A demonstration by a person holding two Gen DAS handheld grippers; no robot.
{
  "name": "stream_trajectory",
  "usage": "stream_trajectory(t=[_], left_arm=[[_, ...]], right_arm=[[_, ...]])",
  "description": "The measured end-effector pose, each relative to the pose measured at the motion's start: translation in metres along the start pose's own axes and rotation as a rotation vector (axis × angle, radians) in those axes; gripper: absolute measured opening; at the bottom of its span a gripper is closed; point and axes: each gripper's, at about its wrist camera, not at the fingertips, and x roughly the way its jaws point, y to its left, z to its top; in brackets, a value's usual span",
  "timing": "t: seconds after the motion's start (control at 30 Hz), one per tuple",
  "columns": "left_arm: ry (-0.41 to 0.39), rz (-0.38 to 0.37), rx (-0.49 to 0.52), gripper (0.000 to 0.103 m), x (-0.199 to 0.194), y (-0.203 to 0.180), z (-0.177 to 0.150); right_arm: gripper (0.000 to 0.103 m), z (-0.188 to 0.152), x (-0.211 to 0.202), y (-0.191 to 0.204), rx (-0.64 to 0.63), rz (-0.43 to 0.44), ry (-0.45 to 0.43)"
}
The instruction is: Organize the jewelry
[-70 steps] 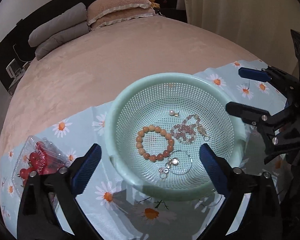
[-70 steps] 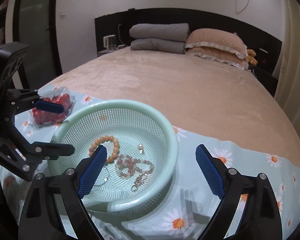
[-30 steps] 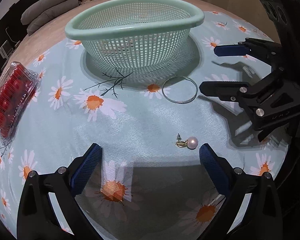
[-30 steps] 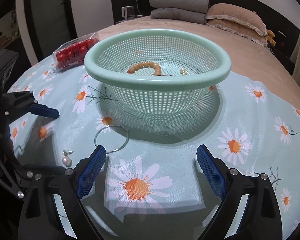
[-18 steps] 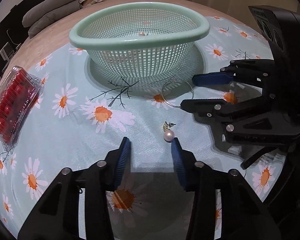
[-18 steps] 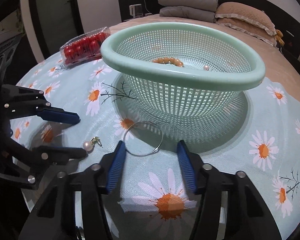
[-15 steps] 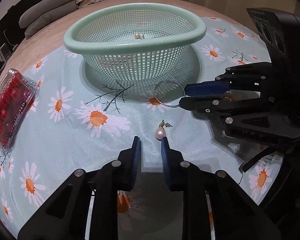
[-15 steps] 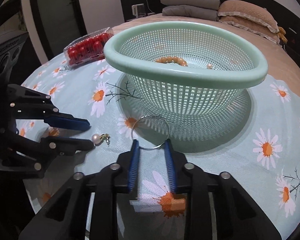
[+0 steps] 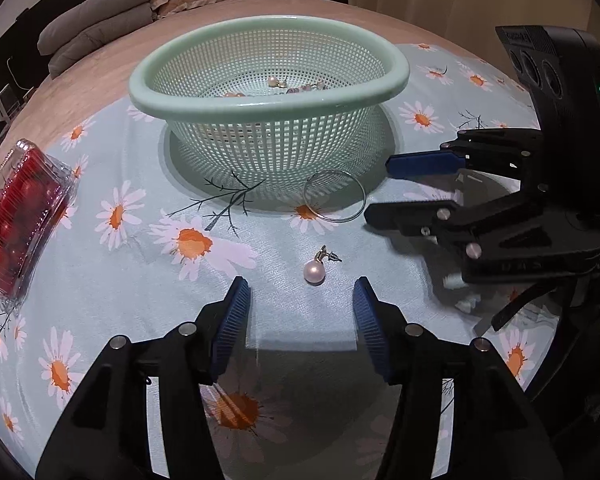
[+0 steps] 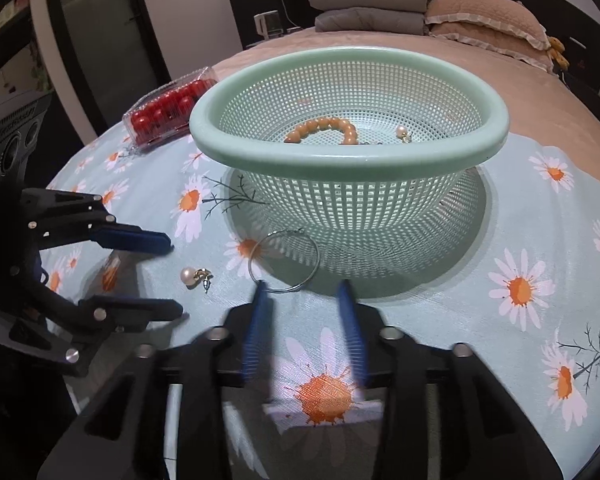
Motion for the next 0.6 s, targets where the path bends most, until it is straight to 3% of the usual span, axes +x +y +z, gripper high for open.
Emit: stream_trajectory(t=[0.23, 0.3, 0.4, 0.6], left_arm=[[-0.01, -0.019, 0.015, 0.056, 0.012, 0.001, 0.013], [-0.001, -0.02, 0.023, 0.046, 0.017, 0.0, 0.016], [0.011, -0.022, 0.009, 0.015, 0.02, 0.004, 0.019], [0.018, -0.022, -0.005, 0.012, 0.018, 0.008, 0.018]], right_arm=[[0.057, 0.013, 0.018, -0.004, 0.018, -0.029, 0.019], [0.045, 0.014, 0.024, -0.002, -0.005, -0.071, 0.034], [0.005, 0.013, 0.023, -0.008, 0.008, -0.066, 0.05], [0.002, 0.002, 0.005, -0.017, 0.009, -0.079, 0.049]])
